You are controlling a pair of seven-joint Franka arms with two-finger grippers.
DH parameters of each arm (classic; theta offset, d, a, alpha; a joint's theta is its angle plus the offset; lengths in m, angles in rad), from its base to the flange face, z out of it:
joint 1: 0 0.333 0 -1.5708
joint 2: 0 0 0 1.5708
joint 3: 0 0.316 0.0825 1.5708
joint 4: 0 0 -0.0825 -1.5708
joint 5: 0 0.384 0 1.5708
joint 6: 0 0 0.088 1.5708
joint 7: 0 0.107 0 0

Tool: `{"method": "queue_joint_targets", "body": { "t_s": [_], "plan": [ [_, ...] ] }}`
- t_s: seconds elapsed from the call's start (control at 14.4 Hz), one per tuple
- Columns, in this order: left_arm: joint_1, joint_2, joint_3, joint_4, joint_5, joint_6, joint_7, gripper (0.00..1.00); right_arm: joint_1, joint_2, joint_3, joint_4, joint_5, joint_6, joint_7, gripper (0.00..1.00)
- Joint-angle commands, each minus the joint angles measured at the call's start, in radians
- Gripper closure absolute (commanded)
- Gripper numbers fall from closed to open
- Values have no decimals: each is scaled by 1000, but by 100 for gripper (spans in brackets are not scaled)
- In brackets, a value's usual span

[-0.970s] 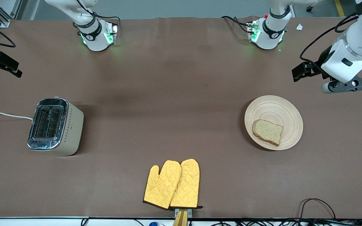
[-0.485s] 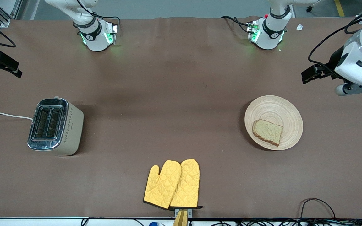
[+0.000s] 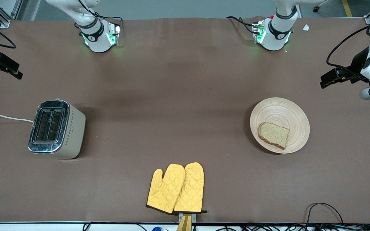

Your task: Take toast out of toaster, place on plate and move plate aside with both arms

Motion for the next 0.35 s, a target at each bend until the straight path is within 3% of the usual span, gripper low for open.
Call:
{"method": "queue_joint_targets", "body": {
  "t_s": [0.0,0.28],
  "plan": [
    [14,-17,2,-11,9,15,74,0,0,-33,-1,-34,5,12,-9,0],
    [41,-15,4,-11,16,15,108,0,0,-33,-1,-34,5,12,-11,0]
  ]
}}
